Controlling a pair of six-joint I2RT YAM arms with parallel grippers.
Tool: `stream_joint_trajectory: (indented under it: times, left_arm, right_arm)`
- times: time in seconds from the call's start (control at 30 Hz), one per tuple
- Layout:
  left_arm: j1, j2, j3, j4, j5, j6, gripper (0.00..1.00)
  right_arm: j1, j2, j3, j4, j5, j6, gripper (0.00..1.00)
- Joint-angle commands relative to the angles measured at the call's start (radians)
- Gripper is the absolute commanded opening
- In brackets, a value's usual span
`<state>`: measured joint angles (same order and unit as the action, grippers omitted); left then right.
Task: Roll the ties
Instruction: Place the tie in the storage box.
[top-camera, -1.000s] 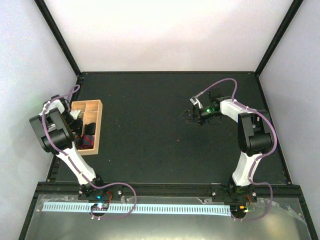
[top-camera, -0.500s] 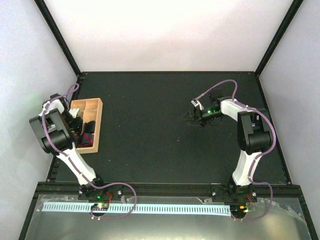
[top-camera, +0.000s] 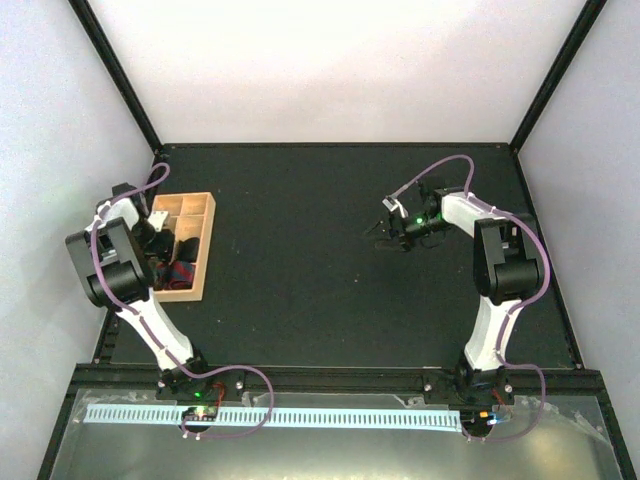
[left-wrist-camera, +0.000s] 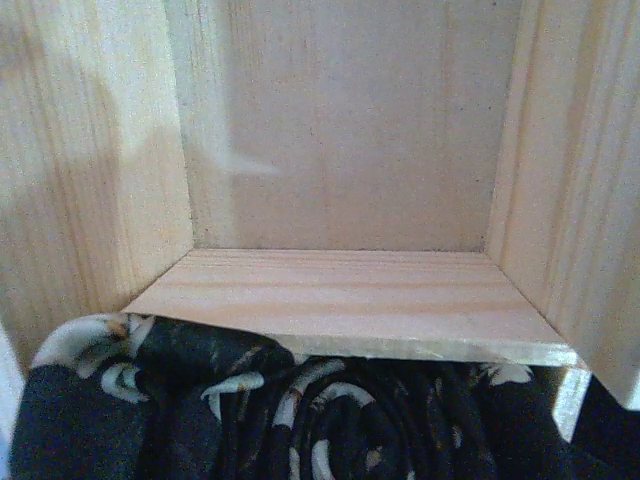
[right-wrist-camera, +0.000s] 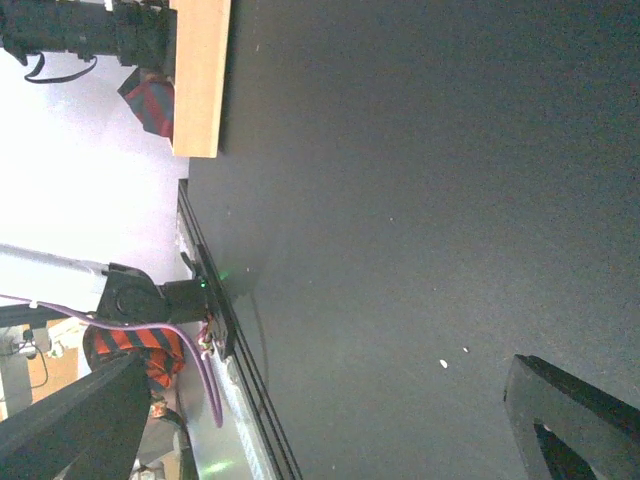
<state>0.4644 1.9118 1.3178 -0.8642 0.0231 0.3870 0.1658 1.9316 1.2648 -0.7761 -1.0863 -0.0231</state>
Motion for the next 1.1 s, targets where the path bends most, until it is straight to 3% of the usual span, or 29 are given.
stream_joint_trajectory:
  times: [0.0,0.17,0.37,0.93,1.07]
  left_arm:
    - [-0.034,-0.04,-0.034,0.052,0.108,-0.037,0.4]
    - [-0.041,-0.061,-0.051,0.053,0.118,-0.034,0.31]
    - [-0.041,-0.102,-0.043,0.039,0.119,-0.017,0.28]
    - [-0.047,-0.081,-0.01,0.001,0.08,-0.027,0.52]
    - [-0.046,-0.092,0.011,-0.021,0.096,-0.025,0.54]
  right_arm:
    - [-0.01,0.027,0.069,-0.103,-0.016,-0.092,1.0]
    - [-0.014,0.053,0.115,-0.159,-0.016,-0.133,1.0]
    - [-0.015,0.059,0.119,-0.162,-0.021,-0.138,1.0]
    - [-0.016,0.062,0.115,-0.147,-0.029,-0.118,1.0]
    - [-0.015,0.052,0.1,-0.137,-0.028,-0.11,1.0]
